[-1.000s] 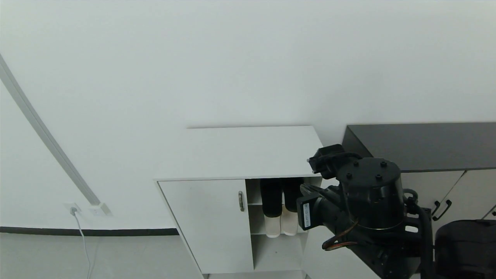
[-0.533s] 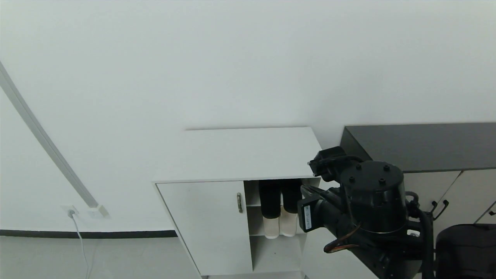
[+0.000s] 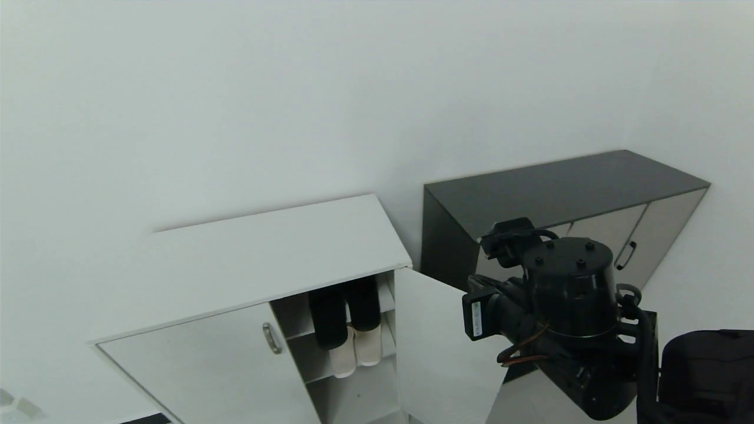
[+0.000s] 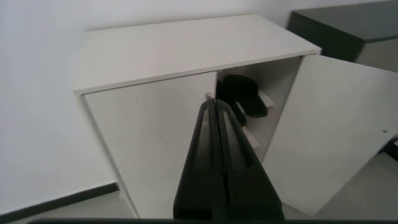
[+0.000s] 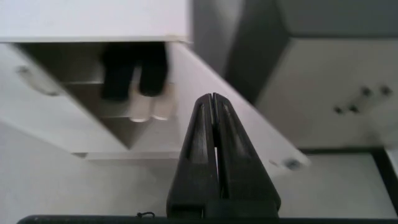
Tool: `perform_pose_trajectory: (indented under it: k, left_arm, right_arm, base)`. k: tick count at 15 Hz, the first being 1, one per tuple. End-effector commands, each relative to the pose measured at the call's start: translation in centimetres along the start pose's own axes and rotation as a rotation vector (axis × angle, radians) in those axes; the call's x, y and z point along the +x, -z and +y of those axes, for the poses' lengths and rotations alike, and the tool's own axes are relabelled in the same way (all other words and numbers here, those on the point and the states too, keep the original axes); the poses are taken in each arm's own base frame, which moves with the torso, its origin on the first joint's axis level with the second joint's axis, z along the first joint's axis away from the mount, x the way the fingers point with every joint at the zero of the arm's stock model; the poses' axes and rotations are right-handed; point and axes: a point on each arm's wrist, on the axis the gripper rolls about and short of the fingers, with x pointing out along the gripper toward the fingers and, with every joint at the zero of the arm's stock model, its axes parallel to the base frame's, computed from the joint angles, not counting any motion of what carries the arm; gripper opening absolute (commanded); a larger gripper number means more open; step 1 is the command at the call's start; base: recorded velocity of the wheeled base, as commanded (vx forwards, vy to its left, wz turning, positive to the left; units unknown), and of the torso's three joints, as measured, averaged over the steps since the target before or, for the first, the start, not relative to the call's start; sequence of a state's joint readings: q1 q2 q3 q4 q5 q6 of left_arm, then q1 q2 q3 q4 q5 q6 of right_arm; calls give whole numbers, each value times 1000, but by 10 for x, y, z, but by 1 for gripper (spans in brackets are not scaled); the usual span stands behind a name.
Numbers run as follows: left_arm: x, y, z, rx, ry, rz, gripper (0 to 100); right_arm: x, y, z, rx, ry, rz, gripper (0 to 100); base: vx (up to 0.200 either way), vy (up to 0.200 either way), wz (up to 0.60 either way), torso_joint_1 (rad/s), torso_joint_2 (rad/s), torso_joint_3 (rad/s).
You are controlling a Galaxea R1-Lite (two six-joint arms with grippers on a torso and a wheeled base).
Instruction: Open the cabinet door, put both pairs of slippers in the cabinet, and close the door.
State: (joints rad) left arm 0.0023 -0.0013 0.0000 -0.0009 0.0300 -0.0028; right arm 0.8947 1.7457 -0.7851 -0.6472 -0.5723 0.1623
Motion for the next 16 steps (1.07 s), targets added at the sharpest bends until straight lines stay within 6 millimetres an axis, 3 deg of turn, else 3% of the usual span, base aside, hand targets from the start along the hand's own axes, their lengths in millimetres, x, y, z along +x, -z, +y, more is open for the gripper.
perform_pose_trajectory:
  k: [1, 3, 11, 16]
  left_arm:
    - [0, 0, 0, 0, -1, 1, 0]
    - [0, 0, 0, 0, 0, 1, 0]
    - [0, 0, 0, 0, 0, 1, 0]
    - [0, 0, 0, 4, 3, 1, 0]
  right_arm:
    - [7, 4, -3, -8, 20, 14, 0]
    - [8, 5, -3, -11, 22, 19, 0]
    - [11, 8, -3, -21, 27, 28, 0]
    - [23, 20, -6, -58, 55, 66, 0]
  base:
    - [0, 0, 0, 0, 0, 0]
    - [0, 0, 0, 0, 0, 0]
    - [-200, 0, 0, -1, 2, 2]
    - [0, 0, 0, 0, 0, 0]
